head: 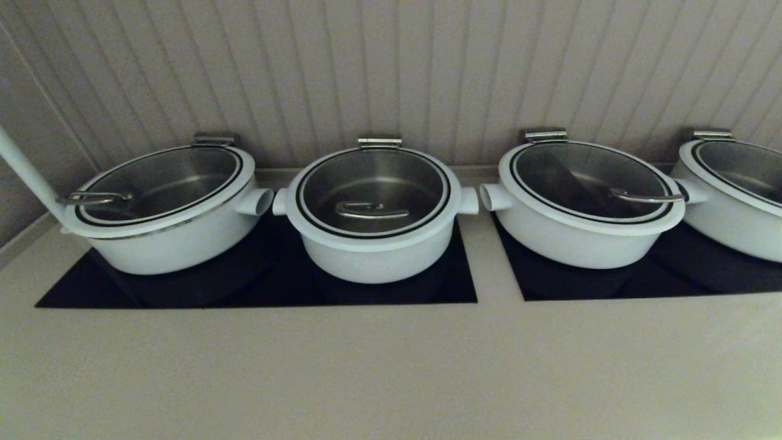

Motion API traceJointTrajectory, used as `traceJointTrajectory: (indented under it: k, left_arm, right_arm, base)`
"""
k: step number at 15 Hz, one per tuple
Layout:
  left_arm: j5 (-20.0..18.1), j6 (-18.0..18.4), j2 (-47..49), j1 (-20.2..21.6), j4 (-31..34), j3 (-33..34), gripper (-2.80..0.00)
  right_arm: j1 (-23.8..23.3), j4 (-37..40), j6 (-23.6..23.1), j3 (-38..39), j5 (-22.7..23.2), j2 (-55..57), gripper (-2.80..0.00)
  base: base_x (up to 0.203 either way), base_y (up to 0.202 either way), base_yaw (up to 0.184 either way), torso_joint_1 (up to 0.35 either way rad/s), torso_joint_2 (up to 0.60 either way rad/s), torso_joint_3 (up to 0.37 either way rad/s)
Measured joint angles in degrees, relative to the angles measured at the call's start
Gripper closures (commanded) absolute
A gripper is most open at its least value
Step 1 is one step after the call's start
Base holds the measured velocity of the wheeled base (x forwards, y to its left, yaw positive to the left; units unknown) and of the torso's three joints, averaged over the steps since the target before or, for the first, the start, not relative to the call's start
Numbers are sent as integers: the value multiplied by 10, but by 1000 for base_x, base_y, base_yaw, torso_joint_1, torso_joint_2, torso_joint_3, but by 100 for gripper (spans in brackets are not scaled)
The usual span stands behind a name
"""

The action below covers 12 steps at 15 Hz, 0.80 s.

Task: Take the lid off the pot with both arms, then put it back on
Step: Open the food pot lid a small opening with the left arm

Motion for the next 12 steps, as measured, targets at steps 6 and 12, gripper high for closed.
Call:
traceJointTrajectory:
  k: [6, 12]
  left_arm:
    - [0, 3, 0, 0, 0, 0, 0]
    - [-48, 71, 0, 0, 3, -35, 0]
  right_arm:
    - [0, 0, 0, 0, 0, 0, 0]
    - [0, 0, 0, 0, 0, 0, 0]
  base:
    - [0, 0, 0, 0, 0, 0]
    - [0, 0, 0, 0, 0, 0]
